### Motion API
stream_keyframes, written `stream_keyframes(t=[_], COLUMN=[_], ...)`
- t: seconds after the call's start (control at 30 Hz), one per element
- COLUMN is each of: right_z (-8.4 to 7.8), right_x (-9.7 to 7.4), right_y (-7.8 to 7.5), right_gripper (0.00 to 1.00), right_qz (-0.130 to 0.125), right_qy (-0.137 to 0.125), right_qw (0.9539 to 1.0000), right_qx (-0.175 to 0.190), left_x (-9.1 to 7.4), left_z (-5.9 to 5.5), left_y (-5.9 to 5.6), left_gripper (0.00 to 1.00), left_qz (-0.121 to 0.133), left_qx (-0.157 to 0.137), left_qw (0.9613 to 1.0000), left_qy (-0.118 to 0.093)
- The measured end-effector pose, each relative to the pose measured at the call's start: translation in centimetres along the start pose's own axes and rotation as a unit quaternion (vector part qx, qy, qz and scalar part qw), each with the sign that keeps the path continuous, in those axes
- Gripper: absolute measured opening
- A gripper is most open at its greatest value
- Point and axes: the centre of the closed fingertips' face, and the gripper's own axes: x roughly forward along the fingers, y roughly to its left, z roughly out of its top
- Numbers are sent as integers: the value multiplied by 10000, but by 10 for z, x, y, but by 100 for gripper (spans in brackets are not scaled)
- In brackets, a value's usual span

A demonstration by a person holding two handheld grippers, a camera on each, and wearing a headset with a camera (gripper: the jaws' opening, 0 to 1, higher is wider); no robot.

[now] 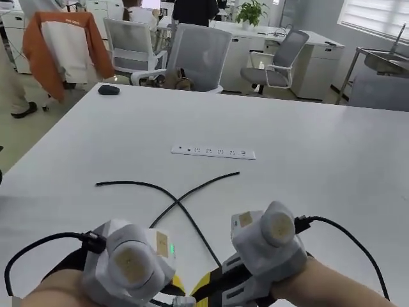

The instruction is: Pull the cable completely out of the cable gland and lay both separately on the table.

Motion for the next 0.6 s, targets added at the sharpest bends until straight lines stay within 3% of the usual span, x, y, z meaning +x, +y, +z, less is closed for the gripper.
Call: stream_keyframes(t=[0.03,0.1,0.17,0.33,0.43,0.53,0.6], right_z=[-1,-2,-3,-8,-12,-14,-17], right_x=[0,1,1,5,4,0,-1], right_y=[1,1,1,6,8,18,14], right_gripper=[12,12,12,12,12,20,20], right_qz=[2,-39,-64,-7,111,619,604], right_qy=[14,76,95,350,479,730,903], right_qw=[10000,10000,9999,9992,9985,9954,9931], right_qx=[-10,-51,-45,-198,-242,-56,-439], left_x=[-1,-1,-1,4,5,7,7], left_z=[3,0,-1,-4,-4,-2,-2], left_y=[2,0,-4,-11,-15,-16,-17], left_gripper=[27,26,18,18,18,17,17], left_qz=[123,107,-9,-122,-138,-44,-29], left_qx=[-93,-75,-70,43,242,652,741], left_qw=[9998,9998,9999,9999,9996,9978,9972], left_qy=[-136,-124,-119,-56,11,55,51])
